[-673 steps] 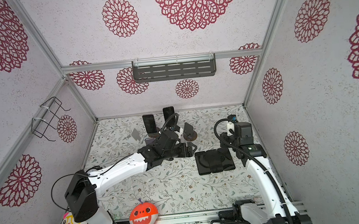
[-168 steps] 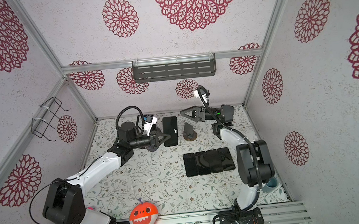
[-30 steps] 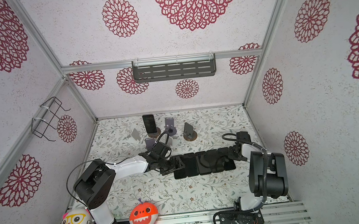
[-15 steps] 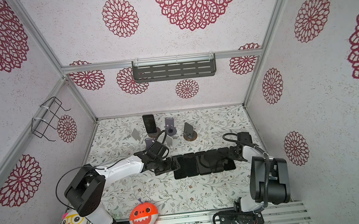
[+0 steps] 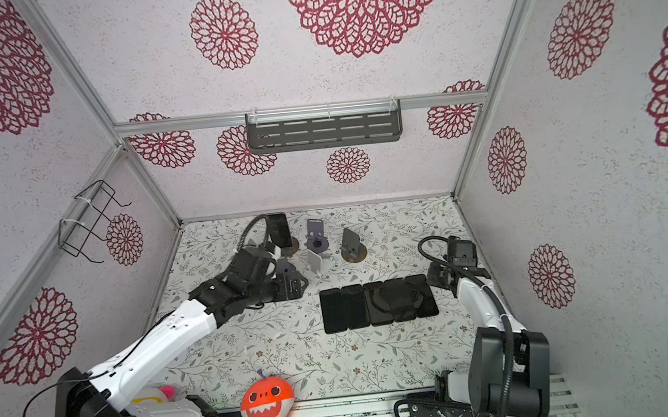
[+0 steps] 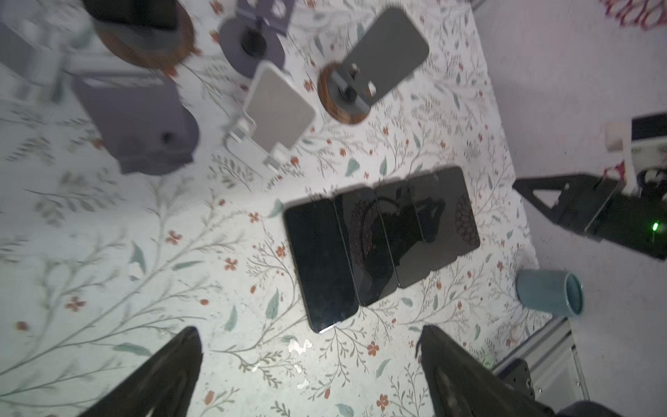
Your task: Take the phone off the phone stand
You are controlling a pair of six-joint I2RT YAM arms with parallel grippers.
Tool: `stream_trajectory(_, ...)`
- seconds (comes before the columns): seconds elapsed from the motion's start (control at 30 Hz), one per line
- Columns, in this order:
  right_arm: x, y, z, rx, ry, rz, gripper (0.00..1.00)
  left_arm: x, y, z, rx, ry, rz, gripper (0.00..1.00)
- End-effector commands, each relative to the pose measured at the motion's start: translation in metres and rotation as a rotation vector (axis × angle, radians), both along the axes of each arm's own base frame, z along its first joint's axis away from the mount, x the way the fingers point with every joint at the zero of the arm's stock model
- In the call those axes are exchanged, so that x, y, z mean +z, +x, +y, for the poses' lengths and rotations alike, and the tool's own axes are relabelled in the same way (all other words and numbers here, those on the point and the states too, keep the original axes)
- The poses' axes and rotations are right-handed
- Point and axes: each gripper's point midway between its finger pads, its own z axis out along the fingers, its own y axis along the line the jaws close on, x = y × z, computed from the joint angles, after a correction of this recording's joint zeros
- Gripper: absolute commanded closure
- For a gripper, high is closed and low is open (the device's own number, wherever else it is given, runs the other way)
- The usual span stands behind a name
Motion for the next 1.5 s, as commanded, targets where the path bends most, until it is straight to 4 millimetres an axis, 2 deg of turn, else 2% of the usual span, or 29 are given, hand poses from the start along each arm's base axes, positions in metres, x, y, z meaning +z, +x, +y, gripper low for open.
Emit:
stream_trajectory(0.0,0.023,0.0,0.005,0.011,0.024,-0.039,0.57,0.014,0.022,0.04,0.065,0.099,-0.043,0.03)
stream_trajectory(0.07,0.029,-0.001,0.007,0.017,0.03,-0.047,0.5,0.026,0.044,0.057,0.109,0.151,-0.091,0.03)
stream_trajectory(0.13,0.033,-0.003,0.01,0.021,0.039,-0.052,0.45,0.034,0.068,0.064,0.129,0.196,-0.142,0.03)
stream_trajectory(0.23,0.036,-0.008,0.012,0.025,0.051,-0.052,0.41,0.037,0.105,0.065,0.122,0.249,-0.205,0.02)
stream_trajectory(0.37,0.038,-0.016,0.015,0.032,0.055,-0.05,0.38,0.03,0.153,0.06,0.106,0.299,-0.237,0.03)
stream_trajectory(0.47,0.041,-0.02,0.016,0.034,0.059,-0.053,0.37,0.017,0.182,0.053,0.092,0.309,-0.223,0.03)
stream_trajectory(0.63,0.042,-0.025,0.017,0.038,0.055,-0.053,0.36,-0.003,0.216,0.05,0.122,0.334,-0.222,0.03)
stream_trajectory(0.67,0.043,-0.026,0.017,0.039,0.052,-0.055,0.36,-0.013,0.222,0.049,0.127,0.338,-0.211,0.03)
stream_trajectory(0.93,0.047,-0.028,0.017,0.043,0.047,-0.068,0.36,-0.047,0.248,0.048,0.161,0.332,-0.196,0.03)
stream_trajectory(1.13,0.051,-0.03,0.017,0.05,0.035,-0.077,0.36,-0.064,0.256,0.047,0.157,0.328,-0.178,0.01)
stream_trajectory(1.3,0.051,-0.03,0.017,0.055,0.033,-0.078,0.36,-0.075,0.263,0.047,0.156,0.341,-0.167,0.1)
stream_trajectory(1.47,0.053,-0.031,0.016,0.053,0.025,-0.08,0.36,-0.075,0.262,0.048,0.156,0.342,-0.157,0.31)
